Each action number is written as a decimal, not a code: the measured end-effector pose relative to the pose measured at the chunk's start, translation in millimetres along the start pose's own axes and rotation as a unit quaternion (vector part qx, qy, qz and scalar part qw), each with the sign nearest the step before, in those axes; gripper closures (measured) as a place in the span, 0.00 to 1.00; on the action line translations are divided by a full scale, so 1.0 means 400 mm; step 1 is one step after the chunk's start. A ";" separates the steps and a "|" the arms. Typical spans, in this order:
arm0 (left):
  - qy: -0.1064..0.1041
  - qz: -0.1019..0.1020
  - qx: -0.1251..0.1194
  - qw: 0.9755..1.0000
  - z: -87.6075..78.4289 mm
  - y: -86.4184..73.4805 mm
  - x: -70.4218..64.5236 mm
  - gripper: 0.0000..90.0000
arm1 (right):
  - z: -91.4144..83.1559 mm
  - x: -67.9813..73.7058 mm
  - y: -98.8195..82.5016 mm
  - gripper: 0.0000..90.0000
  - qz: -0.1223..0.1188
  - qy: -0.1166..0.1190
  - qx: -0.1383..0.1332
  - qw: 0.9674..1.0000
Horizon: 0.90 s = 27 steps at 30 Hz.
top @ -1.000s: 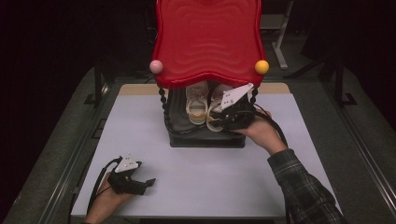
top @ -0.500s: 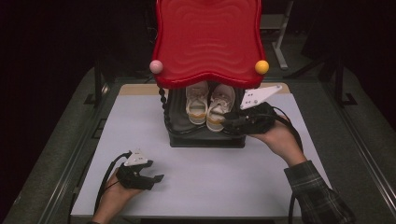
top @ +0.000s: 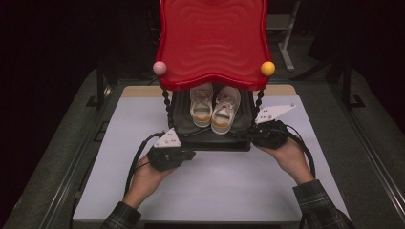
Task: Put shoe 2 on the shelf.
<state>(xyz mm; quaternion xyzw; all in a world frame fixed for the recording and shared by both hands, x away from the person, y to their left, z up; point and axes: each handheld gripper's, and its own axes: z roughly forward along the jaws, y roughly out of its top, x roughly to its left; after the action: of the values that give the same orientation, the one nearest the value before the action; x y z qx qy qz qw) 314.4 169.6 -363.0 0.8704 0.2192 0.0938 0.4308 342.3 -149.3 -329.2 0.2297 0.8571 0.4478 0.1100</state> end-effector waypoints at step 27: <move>-0.006 0.043 -0.045 0.998 0.108 0.163 0.033 1.00 | 0.054 -0.025 0.010 0.99 0.031 -0.043 -0.021 0.998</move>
<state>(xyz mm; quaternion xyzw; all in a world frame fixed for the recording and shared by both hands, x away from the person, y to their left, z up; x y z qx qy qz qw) 361.0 110.5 -338.0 0.8593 0.1751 0.1169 0.4661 360.7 -136.6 -338.4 0.2730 0.8342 0.4590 0.1371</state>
